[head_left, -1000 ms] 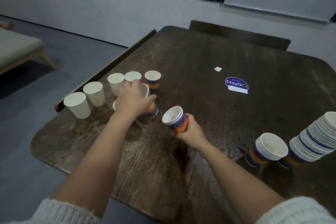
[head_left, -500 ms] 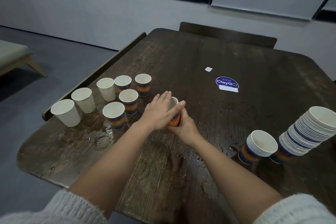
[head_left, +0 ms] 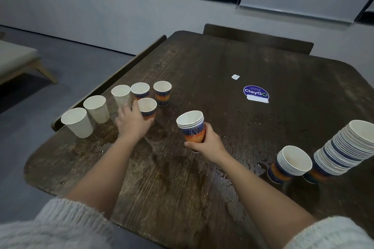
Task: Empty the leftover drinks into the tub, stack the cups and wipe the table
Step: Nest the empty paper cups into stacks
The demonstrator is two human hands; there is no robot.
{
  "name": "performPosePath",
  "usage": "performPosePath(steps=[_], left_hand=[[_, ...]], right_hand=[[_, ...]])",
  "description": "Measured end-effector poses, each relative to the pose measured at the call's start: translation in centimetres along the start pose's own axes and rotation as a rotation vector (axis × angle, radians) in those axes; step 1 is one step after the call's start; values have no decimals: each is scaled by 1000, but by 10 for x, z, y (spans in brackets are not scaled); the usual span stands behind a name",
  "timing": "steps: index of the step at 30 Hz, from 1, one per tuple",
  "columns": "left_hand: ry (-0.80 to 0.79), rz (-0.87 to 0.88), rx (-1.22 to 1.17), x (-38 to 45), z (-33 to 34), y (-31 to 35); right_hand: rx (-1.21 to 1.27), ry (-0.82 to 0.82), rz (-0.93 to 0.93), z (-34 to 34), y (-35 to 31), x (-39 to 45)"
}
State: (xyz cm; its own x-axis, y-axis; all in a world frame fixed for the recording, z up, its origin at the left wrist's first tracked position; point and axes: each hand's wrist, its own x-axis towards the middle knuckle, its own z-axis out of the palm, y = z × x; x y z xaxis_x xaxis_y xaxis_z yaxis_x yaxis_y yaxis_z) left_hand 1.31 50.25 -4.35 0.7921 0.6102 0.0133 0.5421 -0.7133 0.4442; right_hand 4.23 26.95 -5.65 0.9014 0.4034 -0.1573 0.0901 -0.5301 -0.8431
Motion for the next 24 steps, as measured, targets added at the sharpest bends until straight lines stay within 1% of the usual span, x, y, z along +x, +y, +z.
performPosePath(steps=[1,3,6,8,13,15,17,19,21,24], left_hand=[[-57,-33,49,2,1,-10],[-136,-47,106,5,6,-24],[-179,-54,117,5,11,-33],[-154,-47,117,1,15,-35],[-23,-31,127,-8,21,-36],[-16,-81,52,-8,19,-33],[-21,-137,-71,-9,15,-27],[-17,-154,-160,-12,11,-16],[13,-122,-223,-18,6,0],[65,11,-365,-25,-9,35]], right_hand=[[-2,-5,8,0,1,-1],[-4,-20,19,-1,3,-1],[-8,-22,19,-1,4,-1],[-9,-23,20,-1,5,0],[-11,-33,32,-1,7,2],[-16,-39,35,-1,8,3],[-19,-47,38,-1,9,3],[-24,-57,49,-1,10,3],[-29,-76,71,0,13,3],[-46,-100,97,-1,19,3]])
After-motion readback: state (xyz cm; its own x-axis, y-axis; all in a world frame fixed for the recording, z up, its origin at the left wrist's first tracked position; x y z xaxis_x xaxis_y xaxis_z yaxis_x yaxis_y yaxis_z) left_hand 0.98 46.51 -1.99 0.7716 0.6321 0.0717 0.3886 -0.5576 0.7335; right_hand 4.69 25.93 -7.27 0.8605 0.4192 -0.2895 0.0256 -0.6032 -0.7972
